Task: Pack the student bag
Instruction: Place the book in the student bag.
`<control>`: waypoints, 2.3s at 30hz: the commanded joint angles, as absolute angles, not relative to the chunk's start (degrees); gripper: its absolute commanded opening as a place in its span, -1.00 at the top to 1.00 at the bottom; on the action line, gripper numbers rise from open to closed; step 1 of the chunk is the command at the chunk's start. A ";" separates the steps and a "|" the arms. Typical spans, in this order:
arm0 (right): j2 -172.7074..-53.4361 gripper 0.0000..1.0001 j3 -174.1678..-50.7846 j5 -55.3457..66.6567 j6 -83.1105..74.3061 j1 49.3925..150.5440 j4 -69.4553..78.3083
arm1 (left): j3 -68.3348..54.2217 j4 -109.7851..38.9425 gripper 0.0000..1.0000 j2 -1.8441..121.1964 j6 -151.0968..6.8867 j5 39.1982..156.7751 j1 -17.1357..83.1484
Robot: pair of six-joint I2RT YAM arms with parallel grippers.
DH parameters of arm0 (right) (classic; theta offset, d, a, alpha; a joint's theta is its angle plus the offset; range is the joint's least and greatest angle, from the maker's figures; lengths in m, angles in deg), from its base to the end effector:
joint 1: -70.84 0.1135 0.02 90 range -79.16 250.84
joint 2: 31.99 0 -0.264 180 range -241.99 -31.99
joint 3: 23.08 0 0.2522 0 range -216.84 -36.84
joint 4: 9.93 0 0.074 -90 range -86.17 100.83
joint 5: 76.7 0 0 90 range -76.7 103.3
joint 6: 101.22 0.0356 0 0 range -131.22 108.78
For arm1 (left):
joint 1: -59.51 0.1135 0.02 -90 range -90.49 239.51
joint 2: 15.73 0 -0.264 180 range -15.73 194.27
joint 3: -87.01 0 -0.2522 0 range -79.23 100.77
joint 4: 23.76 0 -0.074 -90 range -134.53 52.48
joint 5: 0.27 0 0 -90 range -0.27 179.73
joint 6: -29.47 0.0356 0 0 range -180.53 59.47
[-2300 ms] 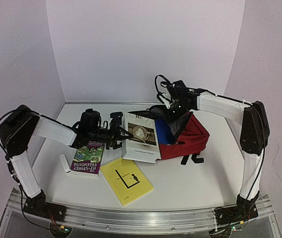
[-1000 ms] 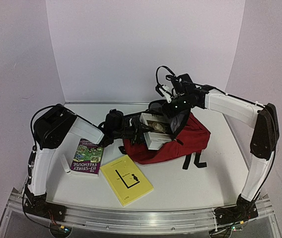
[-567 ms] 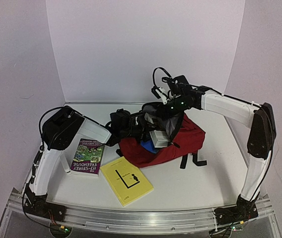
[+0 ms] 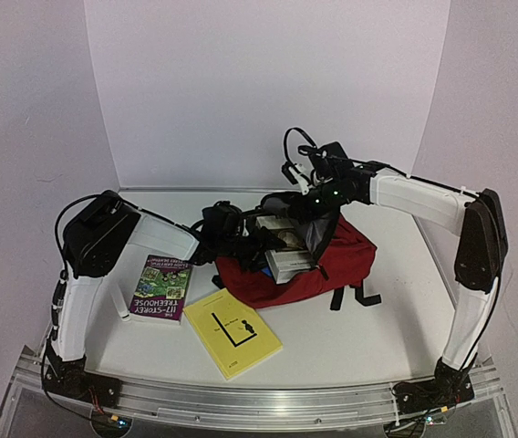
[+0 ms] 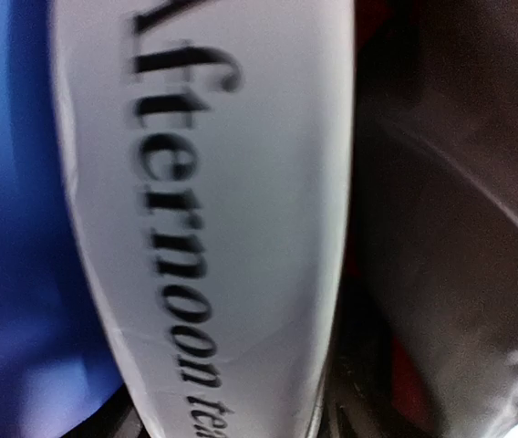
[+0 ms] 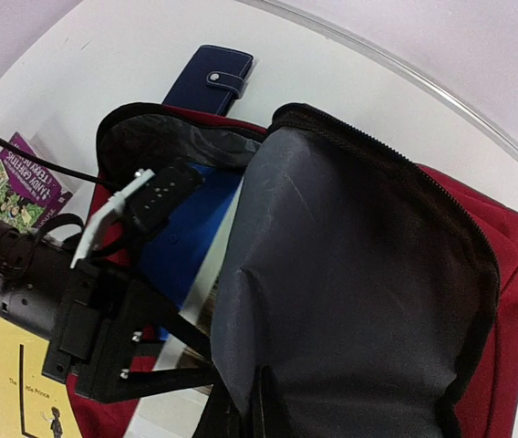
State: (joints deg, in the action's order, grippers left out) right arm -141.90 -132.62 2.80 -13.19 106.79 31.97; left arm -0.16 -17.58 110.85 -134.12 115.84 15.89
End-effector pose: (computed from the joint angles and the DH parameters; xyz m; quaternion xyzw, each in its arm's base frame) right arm 0.3546 0.2652 0.2868 -0.3309 0.8492 0.1978 0.3609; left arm 0.3374 -0.3431 0.1363 -0.1023 0.8351 -0.5316 0.0981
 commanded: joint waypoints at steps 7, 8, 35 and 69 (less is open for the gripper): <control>-137.68 1.00 -131.49 -0.16 -11.91 104.24 29.85 | 0.11 -32.30 -0.56 103.52 -126.00 112.04 15.82; -137.69 1.00 -131.43 -0.65 -11.81 104.24 29.85 | -0.09 -32.28 -0.59 103.37 -126.12 112.35 15.79; -138.35 1.00 -130.35 -6.24 -11.66 104.24 29.93 | -0.80 -35.74 -0.15 102.10 -121.22 106.91 13.80; -140.68 1.00 -133.07 -10.26 -6.99 105.12 29.87 | 36.45 -26.94 0.28 132.10 -117.69 120.31 13.45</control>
State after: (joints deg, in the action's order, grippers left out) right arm -141.33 -130.47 -8.37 -7.95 104.37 31.33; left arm 31.07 -26.88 129.90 -120.67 118.30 13.42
